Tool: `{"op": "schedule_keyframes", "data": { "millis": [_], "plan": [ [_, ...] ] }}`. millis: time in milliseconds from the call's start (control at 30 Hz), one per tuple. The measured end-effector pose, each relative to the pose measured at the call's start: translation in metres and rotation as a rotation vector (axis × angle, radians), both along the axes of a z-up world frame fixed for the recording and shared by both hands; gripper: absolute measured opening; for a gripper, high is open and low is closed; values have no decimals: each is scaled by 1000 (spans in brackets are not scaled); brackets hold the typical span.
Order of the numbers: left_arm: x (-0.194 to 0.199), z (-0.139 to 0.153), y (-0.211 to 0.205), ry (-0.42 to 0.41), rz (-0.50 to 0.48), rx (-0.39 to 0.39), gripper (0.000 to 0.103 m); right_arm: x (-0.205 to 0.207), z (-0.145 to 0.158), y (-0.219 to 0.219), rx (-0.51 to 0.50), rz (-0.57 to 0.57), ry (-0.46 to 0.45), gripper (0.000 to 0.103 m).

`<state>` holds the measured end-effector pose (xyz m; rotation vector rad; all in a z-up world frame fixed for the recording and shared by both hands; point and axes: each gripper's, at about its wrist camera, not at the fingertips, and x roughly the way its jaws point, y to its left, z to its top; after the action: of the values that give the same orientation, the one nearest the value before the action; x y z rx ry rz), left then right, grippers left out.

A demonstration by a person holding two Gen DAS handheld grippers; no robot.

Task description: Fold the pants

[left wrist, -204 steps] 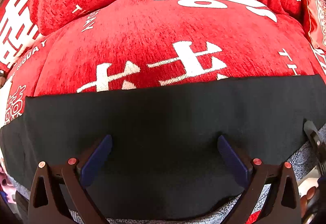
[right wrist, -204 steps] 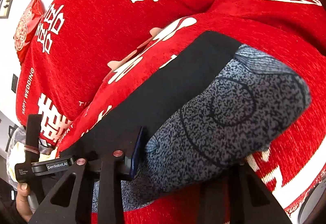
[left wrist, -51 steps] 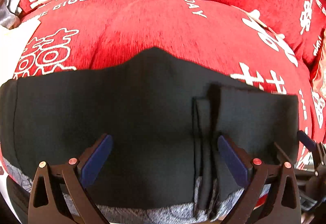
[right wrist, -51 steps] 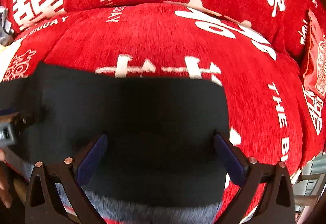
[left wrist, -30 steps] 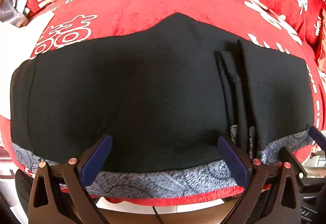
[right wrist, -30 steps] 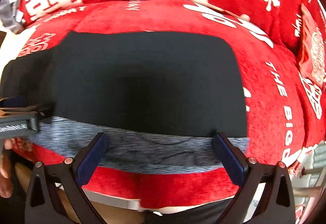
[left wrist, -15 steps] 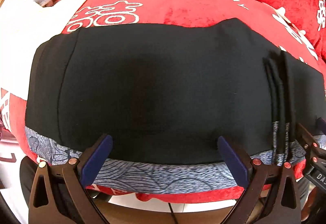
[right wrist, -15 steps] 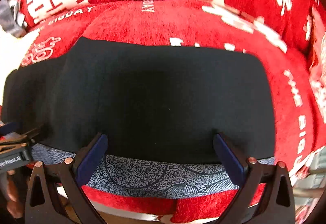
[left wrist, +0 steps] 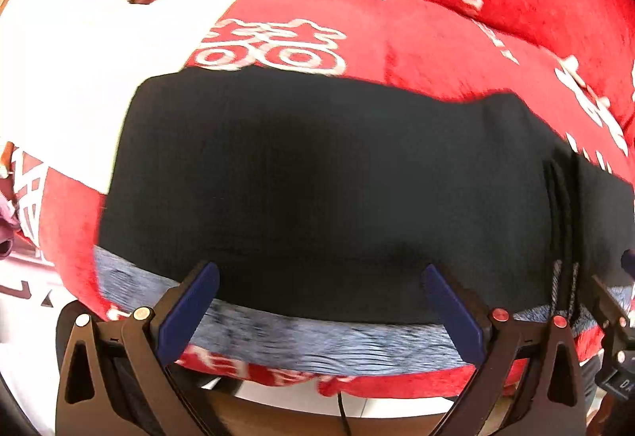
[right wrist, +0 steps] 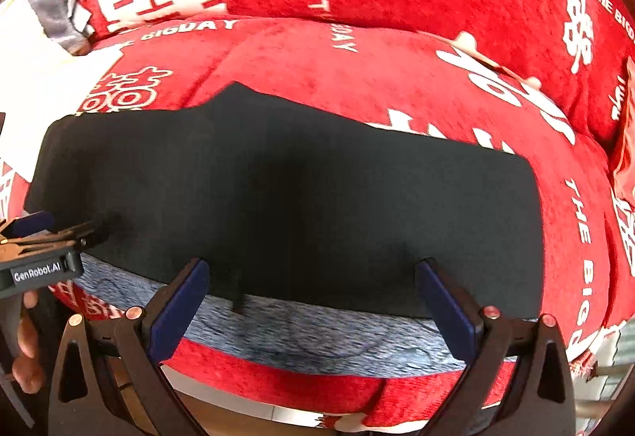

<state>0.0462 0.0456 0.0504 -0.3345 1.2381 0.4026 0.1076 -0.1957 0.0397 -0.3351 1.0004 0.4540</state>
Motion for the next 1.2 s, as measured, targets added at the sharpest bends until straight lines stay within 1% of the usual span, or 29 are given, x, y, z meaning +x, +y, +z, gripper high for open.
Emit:
{"op": "schedule_keyframes", "data": {
  "millis": [100,167,233,300,333,367,400,433,467,500,567,600,667,733,767,867,1033,1100,1167,1200],
  "plan": [
    [-9,-2,32,6,64,17,103,-7,0,20,5,56,-9,103],
    [-21,-8,59,20,128,19,103,-16,-4,43,2,121,-12,103],
    [-34,-13,81,21,179,0,103,-25,-11,63,-10,175,-14,103],
    [-45,-15,98,7,206,-25,103,-32,-20,84,-29,234,-9,103],
    [-50,-17,106,-11,201,-67,103,-34,-27,96,-40,271,2,103],
    [-53,-18,110,-17,198,-87,103,-33,-36,107,-49,301,29,103],
    [-56,-17,113,-19,205,-81,103,-32,-45,115,-59,316,62,103],
    [-60,-16,116,-27,211,-68,103,-30,-55,123,-92,315,82,103],
    [-65,-14,121,-49,204,-83,103,-31,-55,129,-112,323,33,103],
    [-69,-13,125,-69,196,-108,103,-33,-52,137,-120,350,12,103],
    [-78,-14,138,-94,185,-155,103,-33,-49,147,-122,393,14,103],
    [-79,-17,142,-86,175,-159,103,-32,-47,152,-117,412,10,103],
    [-78,-29,148,-44,142,-146,103,-27,-42,164,-117,459,-3,103],
    [-78,-36,150,-53,117,-191,103,-18,-40,179,-130,504,-12,103],
    [-79,-39,151,-56,113,-208,103,-13,-42,188,-138,525,-4,103],
    [-81,-40,150,-66,98,-203,103,1,-49,212,-152,569,30,103],
    [-81,-41,145,-74,44,-192,103,16,-43,244,-45,679,80,103],
    [-84,-37,145,-80,29,-185,103,21,-45,260,-43,753,115,103],
    [-87,-37,144,-87,20,-181,103,24,-50,275,-71,839,146,103],
    [-88,-37,142,-90,19,-180,103,29,-54,282,-80,880,192,103]
  ]
}}
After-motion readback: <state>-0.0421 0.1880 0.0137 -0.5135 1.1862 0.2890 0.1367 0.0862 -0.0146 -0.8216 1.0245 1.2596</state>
